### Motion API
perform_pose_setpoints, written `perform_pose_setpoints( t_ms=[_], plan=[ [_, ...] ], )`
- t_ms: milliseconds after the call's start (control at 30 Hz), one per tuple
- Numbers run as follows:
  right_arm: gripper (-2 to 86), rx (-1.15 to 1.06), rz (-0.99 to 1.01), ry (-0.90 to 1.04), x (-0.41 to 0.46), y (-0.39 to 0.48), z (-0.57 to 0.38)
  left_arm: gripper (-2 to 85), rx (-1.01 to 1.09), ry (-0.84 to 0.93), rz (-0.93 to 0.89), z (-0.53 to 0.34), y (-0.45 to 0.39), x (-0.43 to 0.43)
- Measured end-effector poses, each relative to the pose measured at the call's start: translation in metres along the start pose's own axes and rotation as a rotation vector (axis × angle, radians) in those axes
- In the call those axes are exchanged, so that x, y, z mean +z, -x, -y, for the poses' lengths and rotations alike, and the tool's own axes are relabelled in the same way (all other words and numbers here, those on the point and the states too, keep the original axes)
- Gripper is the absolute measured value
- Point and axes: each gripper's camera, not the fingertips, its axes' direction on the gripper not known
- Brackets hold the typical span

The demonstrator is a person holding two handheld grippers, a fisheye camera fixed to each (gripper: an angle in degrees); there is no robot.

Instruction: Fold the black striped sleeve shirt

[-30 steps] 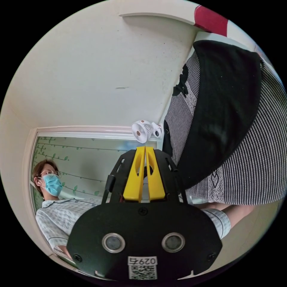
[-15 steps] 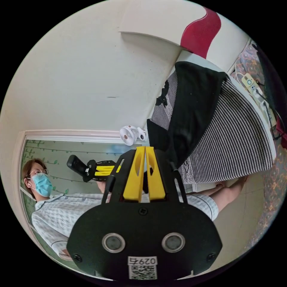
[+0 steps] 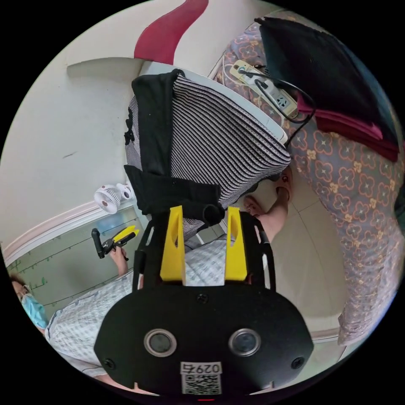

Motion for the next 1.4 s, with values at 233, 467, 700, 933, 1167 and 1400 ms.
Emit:
perform_pose_setpoints(
  t_ms=[233, 467, 700, 933, 1167, 1400],
  plan=[
    [1.9, -0.343, -0.112, -0.059, -0.013, 0.097, -0.015, 11.6, 0.047, 0.025, -0.069, 0.049, 0.003, 0.012],
    [3.1, -0.518, -0.189, 0.073, -0.017, 0.128, -0.048, 7.3, 0.147, 0.065, 0.025, 0.081, 0.005, 0.022],
    [8.1, -0.194, -0.07, 0.063, 0.009, 0.023, -0.076, 7.5, 0.14, 0.073, 0.033, 0.1, 0.032, 0.022],
    [11.4, 0.017, -0.005, 0.015, 0.049, -0.045, -0.051, 10.9, 0.112, 0.05, 0.014, 0.126, 0.068, 0.015],
    [3.6, -0.056, -0.047, 0.083, 0.09, -0.046, -0.034, 8.2, 0.097, 0.062, -0.058, 0.145, 0.108, 0.014],
    [1.0, -0.102, -0.107, 0.164, 0.102, -0.058, -0.015, 0.4, -0.152, -0.077, -0.383, 0.11, 0.201, -0.007]
  ],
)
